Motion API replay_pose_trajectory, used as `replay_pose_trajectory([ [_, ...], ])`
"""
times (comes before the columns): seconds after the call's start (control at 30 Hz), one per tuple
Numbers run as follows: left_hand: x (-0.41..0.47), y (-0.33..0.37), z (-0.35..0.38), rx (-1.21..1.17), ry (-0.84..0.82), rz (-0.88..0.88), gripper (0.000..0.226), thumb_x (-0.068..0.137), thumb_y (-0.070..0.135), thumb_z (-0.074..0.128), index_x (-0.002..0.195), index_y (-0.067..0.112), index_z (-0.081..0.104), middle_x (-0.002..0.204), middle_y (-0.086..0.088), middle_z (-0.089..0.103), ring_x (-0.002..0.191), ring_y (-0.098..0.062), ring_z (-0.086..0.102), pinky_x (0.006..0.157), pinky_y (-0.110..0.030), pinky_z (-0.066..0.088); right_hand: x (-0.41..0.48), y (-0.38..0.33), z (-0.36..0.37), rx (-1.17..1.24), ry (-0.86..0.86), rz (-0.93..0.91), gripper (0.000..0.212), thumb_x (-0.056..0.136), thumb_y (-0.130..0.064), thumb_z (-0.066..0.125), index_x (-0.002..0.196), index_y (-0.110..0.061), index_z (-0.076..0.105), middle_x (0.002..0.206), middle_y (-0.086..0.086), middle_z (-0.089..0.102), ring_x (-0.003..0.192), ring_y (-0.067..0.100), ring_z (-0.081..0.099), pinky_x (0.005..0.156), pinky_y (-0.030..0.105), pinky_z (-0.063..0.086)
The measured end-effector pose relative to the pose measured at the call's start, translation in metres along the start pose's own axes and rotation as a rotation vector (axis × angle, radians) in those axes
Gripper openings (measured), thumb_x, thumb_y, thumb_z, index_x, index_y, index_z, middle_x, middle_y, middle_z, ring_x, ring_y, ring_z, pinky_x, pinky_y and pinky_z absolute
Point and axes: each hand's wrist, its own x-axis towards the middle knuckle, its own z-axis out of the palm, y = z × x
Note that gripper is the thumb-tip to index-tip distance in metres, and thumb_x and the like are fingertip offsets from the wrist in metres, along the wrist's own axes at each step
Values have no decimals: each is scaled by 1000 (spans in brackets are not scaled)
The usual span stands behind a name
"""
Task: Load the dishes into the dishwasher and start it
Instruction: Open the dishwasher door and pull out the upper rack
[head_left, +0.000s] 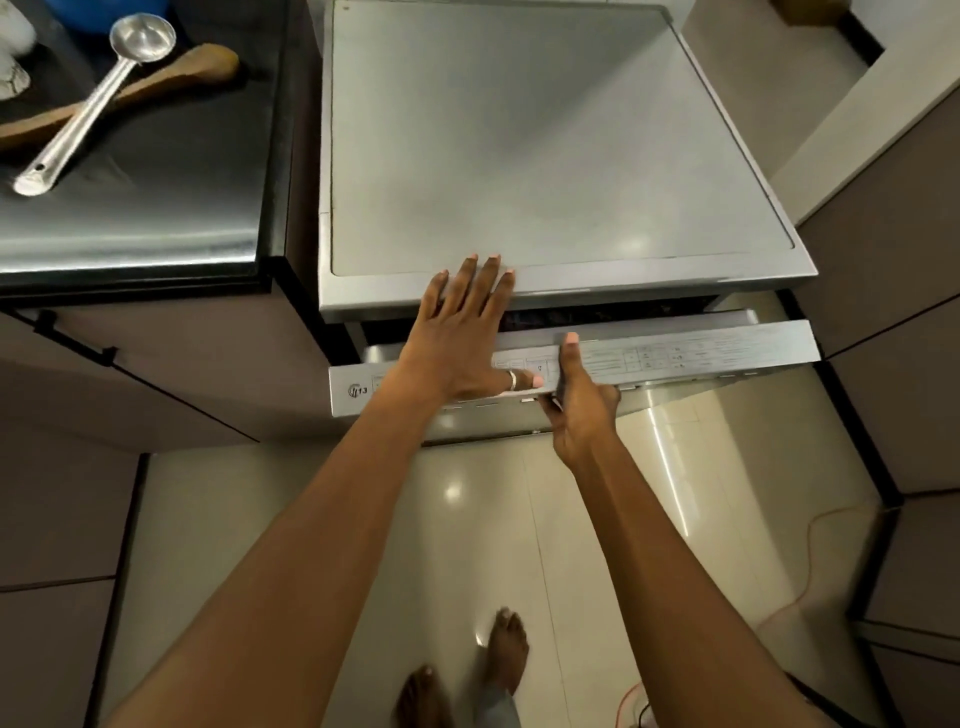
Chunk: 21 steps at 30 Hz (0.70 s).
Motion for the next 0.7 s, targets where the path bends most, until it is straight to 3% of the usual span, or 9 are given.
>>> replay_pose_trajectory([
  [0.07,-18,5,8,-18,62,-10,114,80,88,30,160,17,-8,167,-7,-18,153,-28,-21,124,-52,-6,-3,2,-13,-33,-34,7,77,75,-48,84,132,-12,47,116,8,72,100,19,73,67,30,62],
  [0.13,-47,12,25,-57,84,-47,97,91,78,28,161,19,-4,167,-5,-18,153,-27,-21,125,-52,-3,-8,6,-24,-90,-48,18,79,74,-53,84,132,-12,52,115,9,73,99,19,74,65,27,60],
  [0.23,-84,24,48,-108,14,-139,82,98,70,20,161,19,5,169,-4,-6,155,-26,-10,126,-50,3,-21,13,-39,-159,-47,60,81,74,-53,83,135,-12,50,115,8,71,102,21,72,75,30,61],
  [0.3,-99,33,58,-117,30,-154,77,99,67,19,160,20,14,169,-2,6,156,-24,3,126,-46,6,-38,11,-50,-341,80,77,90,74,-58,81,137,-10,39,125,9,61,110,24,64,89,41,59],
  [0.37,-111,43,65,-126,34,-154,73,100,64,19,160,21,17,168,0,12,155,-23,9,125,-45,8,-55,12,-67,-765,309,-73,102,77,-66,73,145,-8,23,142,17,39,128,35,45,102,52,49],
  [0.43,-125,55,73,-129,25,-179,70,101,61,18,159,22,19,168,1,15,155,-23,13,125,-47,9,-72,11,-82,-1119,399,-429,103,84,-64,64,153,-8,13,159,22,17,146,43,20,114,61,32],
  [0.53,-141,77,81,-121,3,-243,70,100,59,14,157,21,26,165,0,27,150,-27,25,124,-51,13,-76,10,-90,-1420,186,-742,84,96,-61,47,156,-11,18,167,16,7,154,39,1,120,61,12],
  [0.7,-157,107,89,-169,32,-332,72,96,57,10,143,20,49,143,-2,55,132,-30,45,119,-50,22,-60,34,-119,-1807,-194,-775,65,104,-56,22,157,-19,27,168,8,16,155,33,-5,122,60,0],
])
